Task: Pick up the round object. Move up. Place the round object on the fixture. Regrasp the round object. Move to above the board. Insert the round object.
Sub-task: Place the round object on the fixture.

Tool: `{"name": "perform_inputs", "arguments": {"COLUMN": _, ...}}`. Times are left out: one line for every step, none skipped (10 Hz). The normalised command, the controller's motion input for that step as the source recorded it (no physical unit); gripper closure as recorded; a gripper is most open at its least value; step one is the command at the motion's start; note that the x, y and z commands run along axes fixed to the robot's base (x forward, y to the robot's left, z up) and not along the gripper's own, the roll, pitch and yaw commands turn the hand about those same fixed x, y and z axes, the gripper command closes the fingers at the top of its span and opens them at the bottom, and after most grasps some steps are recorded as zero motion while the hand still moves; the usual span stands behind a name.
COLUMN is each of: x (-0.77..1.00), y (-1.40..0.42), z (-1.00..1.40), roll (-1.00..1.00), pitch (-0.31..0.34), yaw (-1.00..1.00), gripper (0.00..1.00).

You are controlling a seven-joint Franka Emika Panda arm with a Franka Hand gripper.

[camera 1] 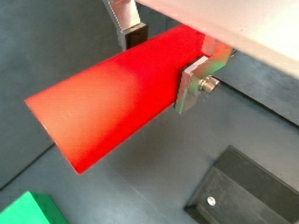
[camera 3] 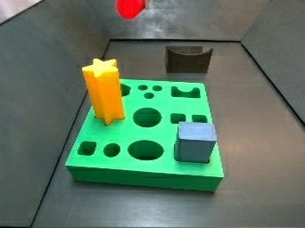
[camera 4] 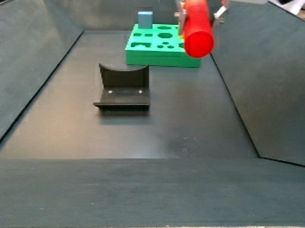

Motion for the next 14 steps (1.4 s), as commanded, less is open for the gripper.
{"name": "perform_inputs", "arguments": {"x": 1.00, "y": -0.07, "z": -0.10, "roll": -0.15, "pitch": -0.047, "yaw": -0.02, "gripper": 1.00}}
{"name": "perform_inputs", "arguments": {"x": 1.00, "y": -0.06, "z": -0.10, "roll": -0.14, "pitch": -0.043, "yaw": -0.02, "gripper": 1.00}}
{"name": "perform_inputs", "arguments": {"x": 1.00, "y": -0.08, "z": 0.12, "roll": -1.00, "pitch": 0.076, "yaw": 0.18, "gripper": 1.00}}
{"name": "perform_inputs", "arguments": {"x": 1.00, "y": -0.07, "z": 0.12, "roll": -1.00, "pitch": 0.084, "yaw": 0.17, "gripper": 1.00}}
{"name": "perform_inputs", "arguments": {"x": 1.00, "y": -0.05, "z": 0.11, "roll": -1.00, "pitch": 0.105, "yaw": 0.14, "gripper": 1.00}}
{"name": "perform_inputs", "arguments": {"x": 1.00, "y": -0.03, "z": 0.08, "roll": -1.00, "pitch": 0.120, "yaw": 0.11, "gripper": 1.00}}
{"name": "perform_inputs", "arguments": {"x": 1.00, "y": -0.02, "z": 0.06, "roll": -1.00, "pitch": 0.126, "yaw": 0.08, "gripper": 1.00}}
{"name": "perform_inputs", "arguments": {"x": 1.00, "y": 0.00, "z": 0.04, "roll": -1.00, "pitch": 0.136, "yaw": 0.05, "gripper": 1.00}}
{"name": "perform_inputs", "arguments": {"x": 1.00, "y": 0.01, "z": 0.03, "roll": -1.00, "pitch": 0.141, "yaw": 0.02, "gripper": 1.00}}
{"name": "perform_inputs", "arguments": {"x": 1.00, "y": 0.02, "z": 0.02, "roll": -1.00, "pitch": 0.144, "yaw": -0.01, "gripper": 1.00}}
{"name": "perform_inputs", "arguments": {"x": 1.00, "y": 0.03, "z": 0.01, "roll": -1.00, "pitch": 0.147, "yaw": -0.04, "gripper": 1.00}}
{"name": "perform_inputs", "arguments": {"x": 1.00, "y": 0.04, "z": 0.00, "roll": -0.97, "pitch": 0.144, "yaw": -0.08, "gripper": 1.00}}
{"name": "perform_inputs", "arguments": {"x": 1.00, "y": 0.04, "z": -0.01, "roll": -0.83, "pitch": 0.123, "yaw": -0.10, "gripper": 1.00}}
{"name": "perform_inputs", "arguments": {"x": 1.00, "y": 0.05, "z": -0.02, "roll": -0.64, "pitch": 0.093, "yaw": -0.12, "gripper": 1.00}}
